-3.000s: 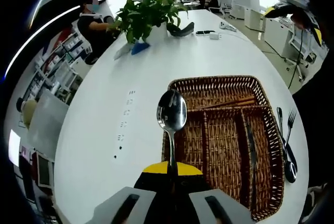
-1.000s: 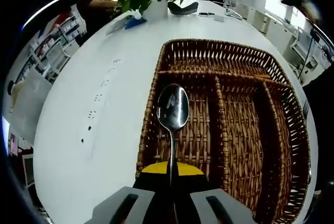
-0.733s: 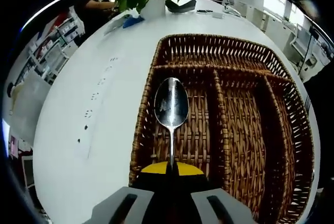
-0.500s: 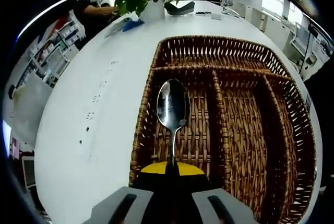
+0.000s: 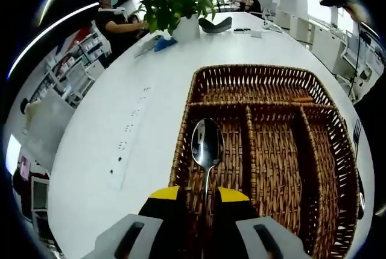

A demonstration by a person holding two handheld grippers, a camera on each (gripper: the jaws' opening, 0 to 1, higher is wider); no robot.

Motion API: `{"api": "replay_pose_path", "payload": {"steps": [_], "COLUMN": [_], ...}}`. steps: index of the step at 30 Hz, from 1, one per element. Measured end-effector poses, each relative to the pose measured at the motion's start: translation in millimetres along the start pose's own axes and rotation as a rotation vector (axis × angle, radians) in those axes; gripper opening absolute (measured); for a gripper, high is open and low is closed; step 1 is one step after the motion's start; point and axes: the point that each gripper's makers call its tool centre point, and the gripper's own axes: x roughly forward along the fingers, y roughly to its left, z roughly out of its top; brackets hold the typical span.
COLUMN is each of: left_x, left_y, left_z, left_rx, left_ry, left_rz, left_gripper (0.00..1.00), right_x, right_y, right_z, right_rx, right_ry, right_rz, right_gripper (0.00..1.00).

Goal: Arrange the knives, forks, and spoons in their matching storage slots by inserting each utensil handle-first until every utensil is classified and aligned in the correct compartment

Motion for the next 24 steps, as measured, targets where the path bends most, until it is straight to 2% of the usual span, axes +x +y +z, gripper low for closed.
{"api": "replay_pose_path", "payload": {"steps": [7, 11, 12, 15, 17, 21, 24], "left_x": [-33.6, -70.7, -74.6, -107.2, -128.3, -164.6, -188.6], "left_y": [7.5, 8.1, 7.9, 9.2, 6.7, -10.9, -20.4], "left_z": [9.3, 15.0, 15.8, 23.1, 25.5, 25.8, 27.2], "left_rx": [-0.127, -0.192, -0.200, -0.269, -0.285, -0.286, -0.297], "left_ry": [-0.110, -0.177, -0.183, -0.243, -0.268, -0.280, -0.304], "left_rz": [0.098, 0.153, 0.156, 0.198, 0.215, 0.227, 0.251], "left_gripper": [0.47, 0.55, 0.58, 0.64, 0.67, 0.85, 0.91], "right_x": [3.7, 8.0, 8.8, 13.8, 17.1, 22.3, 25.8], "right_y": [-0.8, 1.3, 1.7, 5.0, 8.4, 16.0, 20.6], "right_z": [4.6, 12.5, 13.4, 20.6, 27.2, 34.6, 38.0], "right_rx": [-0.023, -0.046, -0.049, -0.076, -0.089, -0.131, -0.172], "right_ry": [-0.004, -0.011, -0.011, -0.017, -0.024, -0.026, -0.025], "right_rz": [0.017, 0.040, 0.042, 0.063, 0.078, 0.113, 0.129], "right_gripper": [0.96, 0.96, 0.96, 0.96, 0.96, 0.96, 0.97]}}
